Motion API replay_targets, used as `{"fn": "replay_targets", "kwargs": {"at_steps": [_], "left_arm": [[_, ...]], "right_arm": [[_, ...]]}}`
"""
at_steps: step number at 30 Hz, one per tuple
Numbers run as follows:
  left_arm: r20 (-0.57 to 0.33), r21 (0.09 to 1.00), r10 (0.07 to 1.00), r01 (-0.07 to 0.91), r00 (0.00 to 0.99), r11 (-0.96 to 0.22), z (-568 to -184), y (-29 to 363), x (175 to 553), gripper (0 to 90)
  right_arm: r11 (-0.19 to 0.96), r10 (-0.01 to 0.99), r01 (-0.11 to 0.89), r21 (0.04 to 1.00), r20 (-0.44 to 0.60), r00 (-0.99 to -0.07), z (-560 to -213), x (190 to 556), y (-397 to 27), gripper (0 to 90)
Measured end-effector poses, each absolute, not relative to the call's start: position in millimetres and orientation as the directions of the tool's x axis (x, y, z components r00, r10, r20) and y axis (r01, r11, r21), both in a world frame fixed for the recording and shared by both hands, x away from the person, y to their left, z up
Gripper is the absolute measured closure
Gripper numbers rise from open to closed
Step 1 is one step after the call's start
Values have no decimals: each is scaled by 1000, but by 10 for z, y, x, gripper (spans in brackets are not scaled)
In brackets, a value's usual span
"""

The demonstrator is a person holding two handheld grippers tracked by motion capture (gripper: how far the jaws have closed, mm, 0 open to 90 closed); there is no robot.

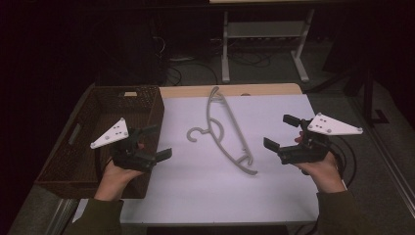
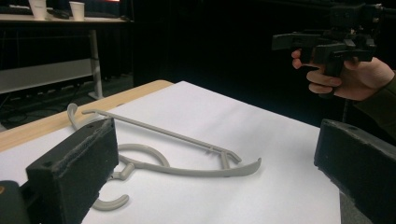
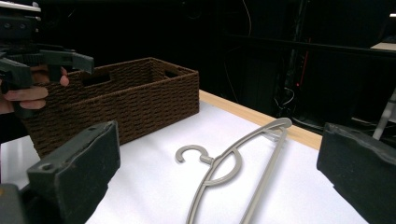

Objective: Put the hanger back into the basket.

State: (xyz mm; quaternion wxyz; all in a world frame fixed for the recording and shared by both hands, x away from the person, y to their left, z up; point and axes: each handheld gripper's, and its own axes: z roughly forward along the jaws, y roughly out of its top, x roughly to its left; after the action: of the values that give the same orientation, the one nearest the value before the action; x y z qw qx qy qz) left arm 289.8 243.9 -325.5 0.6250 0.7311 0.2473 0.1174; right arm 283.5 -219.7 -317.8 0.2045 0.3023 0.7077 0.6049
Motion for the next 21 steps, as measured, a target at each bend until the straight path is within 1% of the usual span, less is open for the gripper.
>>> {"fn": "replay_targets", "kwargs": {"at_steps": [5, 7, 11, 15, 16, 21], "left_arm": [[-119, 963, 514, 224, 850, -148, -3225, 2328, 2883, 0], [-114, 954, 509, 237, 853, -183, -3232, 2232, 2876, 0], [-111, 947, 503, 244, 857, -208, -3256, 2152, 2878, 0], [-111, 935, 502, 262, 858, -241, -3307, 2052, 2891, 0], [-110, 932, 499, 263, 860, -248, -3323, 2033, 2895, 0], [-113, 918, 489, 279, 865, -283, -3448, 1908, 2893, 0]], "right_arm": [[96, 679, 193, 976, 78, -730, -3187, 2837, -2186, 0], [125, 684, 205, 971, 65, -727, -3204, 2855, -2162, 0], [155, 687, 221, 963, 56, -724, -3222, 2886, -2138, 0], [194, 694, 261, 946, 56, -718, -3269, 2958, -2093, 1], [213, 690, 281, 936, 60, -722, -3297, 3003, -2063, 28], [253, 682, 320, 913, 66, -728, -3390, 3130, -1975, 101]]}}
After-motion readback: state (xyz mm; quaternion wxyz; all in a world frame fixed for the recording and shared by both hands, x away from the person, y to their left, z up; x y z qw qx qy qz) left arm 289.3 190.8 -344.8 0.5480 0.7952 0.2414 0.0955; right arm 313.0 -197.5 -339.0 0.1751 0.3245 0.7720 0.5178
